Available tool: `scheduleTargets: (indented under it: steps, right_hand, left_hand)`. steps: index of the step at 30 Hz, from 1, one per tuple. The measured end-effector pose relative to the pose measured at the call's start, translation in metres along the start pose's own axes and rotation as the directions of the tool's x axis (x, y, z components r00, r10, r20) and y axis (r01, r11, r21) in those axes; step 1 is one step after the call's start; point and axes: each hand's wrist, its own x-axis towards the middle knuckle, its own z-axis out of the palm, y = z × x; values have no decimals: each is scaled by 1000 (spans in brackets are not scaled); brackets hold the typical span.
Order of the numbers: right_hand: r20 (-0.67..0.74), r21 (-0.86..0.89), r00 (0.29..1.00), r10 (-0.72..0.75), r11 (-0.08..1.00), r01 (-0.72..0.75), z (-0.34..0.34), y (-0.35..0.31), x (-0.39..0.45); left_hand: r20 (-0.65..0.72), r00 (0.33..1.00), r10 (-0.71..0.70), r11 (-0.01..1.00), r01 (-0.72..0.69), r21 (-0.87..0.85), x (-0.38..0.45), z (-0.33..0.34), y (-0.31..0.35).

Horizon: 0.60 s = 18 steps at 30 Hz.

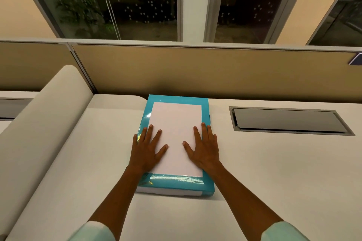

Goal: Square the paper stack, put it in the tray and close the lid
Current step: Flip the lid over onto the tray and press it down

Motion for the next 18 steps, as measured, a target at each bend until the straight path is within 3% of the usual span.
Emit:
scheduleTargets:
  steps: [13, 18]
  right_hand:
    - [18, -61, 1000, -12, 998, 13, -8, 3, 25]
    - [-16, -56, 1000, -13, 998, 12, -4, 4, 25]
  left_hand:
    - [97, 995, -36, 999, 37, -4, 25, -10, 1]
    - [59, 998, -19, 999, 16, 48, 22, -3, 2]
